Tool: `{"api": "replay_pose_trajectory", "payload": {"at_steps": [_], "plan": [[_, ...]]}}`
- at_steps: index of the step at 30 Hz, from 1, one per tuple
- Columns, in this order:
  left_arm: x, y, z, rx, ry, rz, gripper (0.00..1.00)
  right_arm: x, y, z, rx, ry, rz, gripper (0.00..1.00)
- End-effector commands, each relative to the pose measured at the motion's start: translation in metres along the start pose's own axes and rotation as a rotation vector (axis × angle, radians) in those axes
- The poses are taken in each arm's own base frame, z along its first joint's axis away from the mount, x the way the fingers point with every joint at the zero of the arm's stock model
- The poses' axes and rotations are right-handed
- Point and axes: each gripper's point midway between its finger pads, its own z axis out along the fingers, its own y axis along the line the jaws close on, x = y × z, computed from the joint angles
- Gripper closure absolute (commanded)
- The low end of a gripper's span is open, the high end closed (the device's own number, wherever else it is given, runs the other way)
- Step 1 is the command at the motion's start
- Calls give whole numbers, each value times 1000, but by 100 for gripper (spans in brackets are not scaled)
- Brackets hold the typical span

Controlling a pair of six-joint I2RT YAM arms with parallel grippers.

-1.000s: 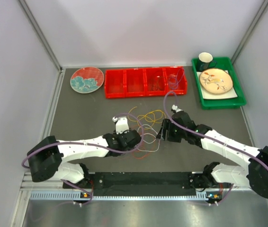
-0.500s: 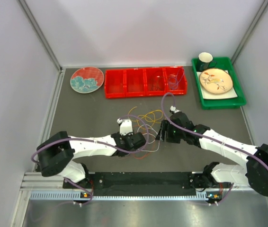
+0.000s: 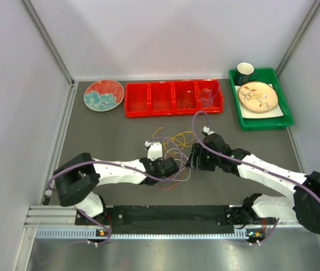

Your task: Untangle the cables

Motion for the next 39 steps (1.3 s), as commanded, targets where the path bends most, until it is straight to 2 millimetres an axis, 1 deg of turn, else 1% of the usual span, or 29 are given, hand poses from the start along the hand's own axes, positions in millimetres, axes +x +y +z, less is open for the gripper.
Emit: {"api": "replay_pose_trajectory", "payload": {"at_steps": [1, 2, 3, 9, 11, 17, 22, 27, 28, 30, 31, 33, 34, 35, 36, 38, 39], "plan": [[-7, -8, -2, -4, -13, -1, 72, -8, 13, 1, -35, -36, -1, 36], [-8, -8, -2, -6, -15, -2, 77, -9, 13, 1, -35, -38, 1, 36], [-8, -7, -3, -8, -17, -6, 79, -8, 13, 1, -37, -36, 0, 36], [-12, -5, -6, -6, -30, -23, 86, -7, 14, 1, -42, -33, 0, 37], [-13, -4, -7, -6, -33, -26, 87, -7, 13, 2, -40, -33, 1, 37], [-20, 1, -16, -5, -58, -52, 100, -5, 11, 2, -36, -28, 5, 37], [-26, 4, -23, 2, -72, -72, 100, -1, 12, 5, -35, -20, -1, 37], [-41, 6, -40, 20, -91, -86, 100, 2, 14, 8, -34, -9, -9, 37], [-49, 3, -47, 43, -103, -104, 100, 3, 15, 8, -38, -7, -13, 37], [-58, 4, -57, 52, -122, -110, 100, 2, 16, 8, -39, -6, -13, 37], [-68, 5, -68, 65, -135, -123, 100, 2, 18, 8, -41, -6, -15, 37], [-85, 7, -83, 81, -172, -128, 100, 1, 19, 8, -43, -6, -18, 37], [-96, 7, -94, 109, -195, -134, 100, 0, 21, 8, -48, -6, -18, 37], [-103, 6, -101, 126, -211, -139, 100, 1, 22, 9, -49, -2, -20, 37], [-115, 4, -113, 162, -237, -163, 100, 1, 22, 11, -47, 3, -22, 37], [-126, 5, -124, 186, -263, -155, 100, 2, 28, 12, -55, 7, -32, 37], [-135, 7, -134, 204, -287, -174, 100, 4, 28, 16, -47, 15, -36, 37]]}}
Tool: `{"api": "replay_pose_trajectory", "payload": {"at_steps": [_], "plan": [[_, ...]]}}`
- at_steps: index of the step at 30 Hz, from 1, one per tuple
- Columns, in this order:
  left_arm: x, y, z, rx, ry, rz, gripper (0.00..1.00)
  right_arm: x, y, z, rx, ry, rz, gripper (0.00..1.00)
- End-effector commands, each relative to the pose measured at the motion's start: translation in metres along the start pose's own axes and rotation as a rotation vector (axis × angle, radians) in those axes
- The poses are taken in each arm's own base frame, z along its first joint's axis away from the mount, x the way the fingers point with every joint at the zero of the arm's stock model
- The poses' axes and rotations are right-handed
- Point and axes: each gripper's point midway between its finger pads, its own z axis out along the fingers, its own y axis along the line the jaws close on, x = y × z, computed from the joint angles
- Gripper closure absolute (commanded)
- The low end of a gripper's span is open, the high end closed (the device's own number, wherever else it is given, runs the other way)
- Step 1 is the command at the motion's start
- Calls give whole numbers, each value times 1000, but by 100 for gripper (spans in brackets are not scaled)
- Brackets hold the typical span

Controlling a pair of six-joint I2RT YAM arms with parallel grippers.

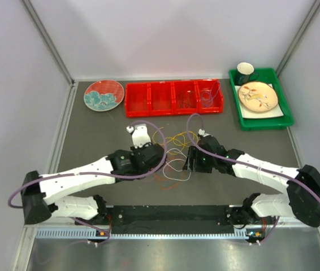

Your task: Untangle the cables

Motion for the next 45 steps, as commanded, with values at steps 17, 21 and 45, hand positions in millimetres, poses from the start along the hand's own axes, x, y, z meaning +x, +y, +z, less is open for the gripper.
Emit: {"api": "replay_pose_trajectory", "payload": {"at_steps": [17, 21, 45], "plan": [[-165, 15, -120, 125, -367, -121, 100, -10, -3, 33, 220, 18, -60, 38], [-192, 16, -139, 149, -438, -134, 100, -9, -17, 36, 324, 33, -91, 41], [-323, 10, -233, 183, -796, -205, 97, 16, -98, -56, 605, -63, 83, 100]]}}
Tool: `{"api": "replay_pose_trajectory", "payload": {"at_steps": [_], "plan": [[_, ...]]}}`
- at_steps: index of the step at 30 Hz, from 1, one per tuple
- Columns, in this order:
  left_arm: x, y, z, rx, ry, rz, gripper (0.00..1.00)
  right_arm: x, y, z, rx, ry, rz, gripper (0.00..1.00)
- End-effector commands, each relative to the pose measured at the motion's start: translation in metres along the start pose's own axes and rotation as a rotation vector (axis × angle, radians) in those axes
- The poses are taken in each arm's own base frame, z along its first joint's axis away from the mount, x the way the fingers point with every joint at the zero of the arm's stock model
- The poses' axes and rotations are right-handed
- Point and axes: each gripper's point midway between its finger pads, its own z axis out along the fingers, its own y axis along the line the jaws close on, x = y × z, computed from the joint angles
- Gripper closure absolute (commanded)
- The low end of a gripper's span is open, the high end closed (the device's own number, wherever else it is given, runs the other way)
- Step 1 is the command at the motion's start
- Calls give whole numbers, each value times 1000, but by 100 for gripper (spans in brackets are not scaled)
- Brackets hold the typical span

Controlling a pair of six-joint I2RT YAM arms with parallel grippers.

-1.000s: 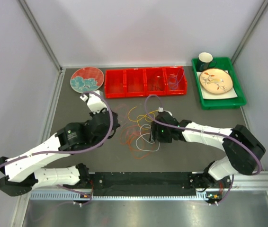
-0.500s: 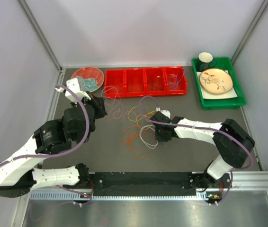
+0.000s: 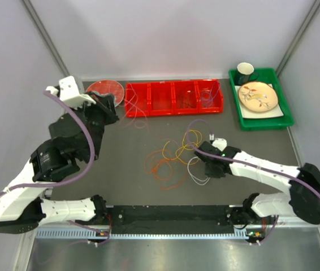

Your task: Untangle the cables

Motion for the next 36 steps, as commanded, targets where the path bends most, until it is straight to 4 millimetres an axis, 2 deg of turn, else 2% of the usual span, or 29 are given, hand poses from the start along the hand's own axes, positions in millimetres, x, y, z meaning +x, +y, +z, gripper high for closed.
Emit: {"api": "replay_pose_trajectory", "payload": {"at_steps": [1, 2, 3, 4, 5, 6, 8, 9, 10, 12, 13, 14, 15, 16, 17, 19, 21, 27, 29, 30, 36], "plan": [[-67, -11, -1, 8, -152, -86, 98, 0, -25, -13, 40, -38, 125, 100], [-72, -13, 0, 8, -162, -79, 98, 0, -25, -17, 23, -43, 137, 100], [-80, -15, -1, 12, -171, -93, 99, -1, -26, -19, 22, -47, 152, 92], [-78, -19, 1, 15, -168, -85, 99, -2, -27, -20, 17, -53, 159, 73], [-78, -22, 2, 24, -165, -80, 99, -5, -25, -24, 1, -64, 163, 36], [-75, -24, 2, 30, -157, -73, 99, -7, -24, -26, -8, -70, 161, 23], [-65, -26, 4, 37, -136, -75, 99, -15, -16, -34, -56, -91, 152, 16], [-51, -25, 6, 30, -112, -46, 100, -21, -13, -41, -88, -113, 139, 16], [-45, -24, 5, 31, -102, -48, 100, -26, -10, -45, -111, -129, 131, 16], [-27, -23, 6, 41, -73, -54, 100, -43, 8, -66, -229, -188, 105, 17], [-22, -23, 6, 45, -64, -73, 100, -47, 21, -77, -311, -191, 88, 17], [-16, -22, 6, 47, -55, -74, 100, -61, 40, -90, -417, -246, 82, 18], [-9, -20, 6, 49, -47, -71, 100, -66, 49, -102, -492, -282, 33, 19], [-7, -20, 6, 48, -43, -82, 100, -66, 65, -115, -589, -279, -1, 19], [-5, -20, 6, 48, -41, -84, 100, -75, 77, -128, -661, -320, -17, 19], [0, -19, 6, 48, -31, -80, 100, -80, 91, -144, -739, -344, -94, 19], [1, -19, 6, 49, -27, -83, 100, -87, 100, -150, -765, -369, -140, 20], [5, -21, 6, 53, -17, -87, 100, -106, 134, -153, -814, -385, -197, 21], [7, -20, 6, 53, -13, -85, 100, -107, 141, -143, -801, -366, -207, 22], [6, -20, 6, 52, -14, -88, 100, -111, 146, -145, -811, -375, -211, 22], [8, -20, 6, 53, -9, -88, 100, -103, 168, -111, -803, -296, -259, 23]]}}
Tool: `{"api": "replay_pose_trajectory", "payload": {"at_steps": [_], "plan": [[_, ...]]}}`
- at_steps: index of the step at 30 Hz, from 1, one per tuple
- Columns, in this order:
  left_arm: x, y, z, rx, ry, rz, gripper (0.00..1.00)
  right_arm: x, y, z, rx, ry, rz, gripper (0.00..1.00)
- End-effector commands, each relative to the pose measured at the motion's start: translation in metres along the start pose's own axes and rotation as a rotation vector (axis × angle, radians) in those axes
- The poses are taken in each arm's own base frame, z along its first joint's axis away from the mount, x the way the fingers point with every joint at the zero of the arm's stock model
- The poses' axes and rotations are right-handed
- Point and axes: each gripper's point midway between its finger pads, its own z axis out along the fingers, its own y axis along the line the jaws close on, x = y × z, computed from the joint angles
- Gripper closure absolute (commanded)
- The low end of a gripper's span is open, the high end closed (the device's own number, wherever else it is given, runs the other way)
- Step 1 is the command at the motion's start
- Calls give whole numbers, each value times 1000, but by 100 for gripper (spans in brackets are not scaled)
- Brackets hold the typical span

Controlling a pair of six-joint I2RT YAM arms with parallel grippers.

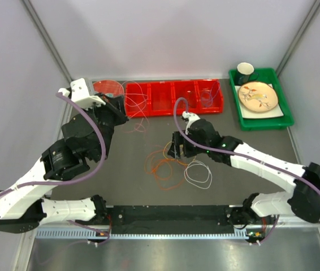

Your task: Untangle the cables

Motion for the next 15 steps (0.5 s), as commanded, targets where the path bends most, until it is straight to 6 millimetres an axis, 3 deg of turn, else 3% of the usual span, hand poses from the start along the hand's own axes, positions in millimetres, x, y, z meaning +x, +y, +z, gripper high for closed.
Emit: {"api": "replay_pose_trajectory", "payload": {"at_steps": [1, 5, 8, 12, 15], "plan": [[-3, 1, -2, 10, -1, -23, 100, -19, 19, 17, -81, -31, -41, 23], [-4, 0, -3, 12, -3, -27, 100, -9, 11, 34, -56, 3, -44, 25], [-4, 1, -3, 12, -1, -26, 100, -2, 7, 45, -48, 31, -41, 31], [-3, 0, -3, 13, 0, -28, 100, -1, 3, 50, -22, 39, -34, 63], [-3, 1, -3, 12, 1, -28, 100, -12, 2, 49, 9, 22, -45, 77]]}}
